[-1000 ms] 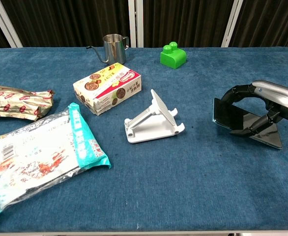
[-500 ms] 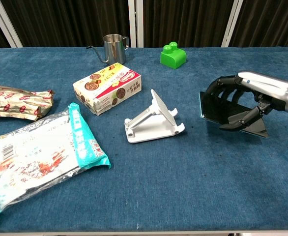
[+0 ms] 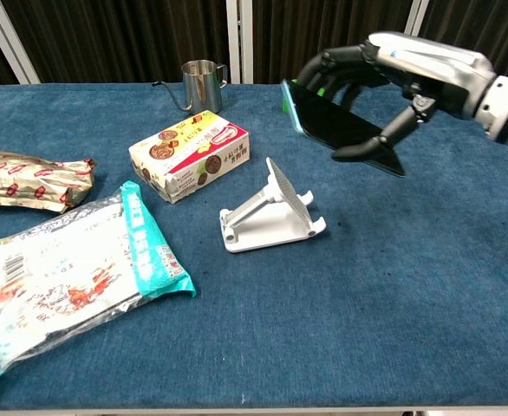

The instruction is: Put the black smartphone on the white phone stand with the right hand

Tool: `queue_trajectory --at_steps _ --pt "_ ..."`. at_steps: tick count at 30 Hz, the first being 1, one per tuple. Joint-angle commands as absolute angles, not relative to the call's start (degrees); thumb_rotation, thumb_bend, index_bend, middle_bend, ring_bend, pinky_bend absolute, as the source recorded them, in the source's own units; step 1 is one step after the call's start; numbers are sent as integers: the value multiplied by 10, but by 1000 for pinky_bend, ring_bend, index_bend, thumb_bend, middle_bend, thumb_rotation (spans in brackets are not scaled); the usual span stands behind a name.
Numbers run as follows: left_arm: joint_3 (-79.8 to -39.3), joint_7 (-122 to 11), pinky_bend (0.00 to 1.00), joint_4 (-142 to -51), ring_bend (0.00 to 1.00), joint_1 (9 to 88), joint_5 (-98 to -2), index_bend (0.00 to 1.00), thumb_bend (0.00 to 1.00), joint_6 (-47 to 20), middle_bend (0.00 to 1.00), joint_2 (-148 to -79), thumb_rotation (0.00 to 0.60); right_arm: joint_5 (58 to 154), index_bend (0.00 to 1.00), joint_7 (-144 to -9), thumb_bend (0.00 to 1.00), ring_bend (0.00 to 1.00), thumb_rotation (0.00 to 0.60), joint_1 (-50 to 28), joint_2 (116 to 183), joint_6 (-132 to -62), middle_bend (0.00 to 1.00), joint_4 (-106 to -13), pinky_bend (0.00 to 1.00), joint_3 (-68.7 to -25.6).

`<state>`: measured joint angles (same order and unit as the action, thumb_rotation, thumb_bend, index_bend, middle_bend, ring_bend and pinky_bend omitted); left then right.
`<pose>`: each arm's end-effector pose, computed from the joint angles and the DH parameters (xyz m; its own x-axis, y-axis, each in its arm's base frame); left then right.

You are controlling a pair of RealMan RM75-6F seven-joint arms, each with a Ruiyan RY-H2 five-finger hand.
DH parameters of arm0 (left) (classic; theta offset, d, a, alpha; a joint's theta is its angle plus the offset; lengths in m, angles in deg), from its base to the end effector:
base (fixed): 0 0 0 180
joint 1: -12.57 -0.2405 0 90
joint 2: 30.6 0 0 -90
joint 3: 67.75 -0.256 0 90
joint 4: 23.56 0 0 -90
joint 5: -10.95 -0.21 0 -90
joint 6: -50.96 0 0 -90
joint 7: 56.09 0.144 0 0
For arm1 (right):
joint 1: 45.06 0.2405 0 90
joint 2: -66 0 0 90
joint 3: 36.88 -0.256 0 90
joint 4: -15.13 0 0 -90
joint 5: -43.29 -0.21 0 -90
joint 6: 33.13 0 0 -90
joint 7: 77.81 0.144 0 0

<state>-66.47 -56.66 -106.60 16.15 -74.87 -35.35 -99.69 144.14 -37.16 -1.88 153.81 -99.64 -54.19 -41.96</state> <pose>-0.3398 0.1697 0.1460 0.4557 0.0128 0.8901 0.8898 0.0205 -0.4558 -0.1412 -0.3411 0.0067 0.0406 -0.4310 0.9014 -0.7626 -0.5962 -0.2507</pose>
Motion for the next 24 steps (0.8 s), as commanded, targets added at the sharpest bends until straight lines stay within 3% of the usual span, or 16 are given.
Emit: queue_trajectory --at_steps 1,11,24 --pt "-664 -565 0 -1069 0 161 -747 60 22 -353 57 -995 600 1465 569 -289 482 380 600 6 1606 -1049 403 -463 533 -416" --pt "-662 -556 0 -1085 0 164 -746 60 22 -346 56 -986 600 1457 558 -137 482 380 600 8 1723 -1124 403 -320 533 -401" --pt "-661 -542 0 -1103 0 167 -746 60 22 -343 57 -977 600 1432 530 -42 482 380 600 7 1781 -1137 403 -220 537 -387"
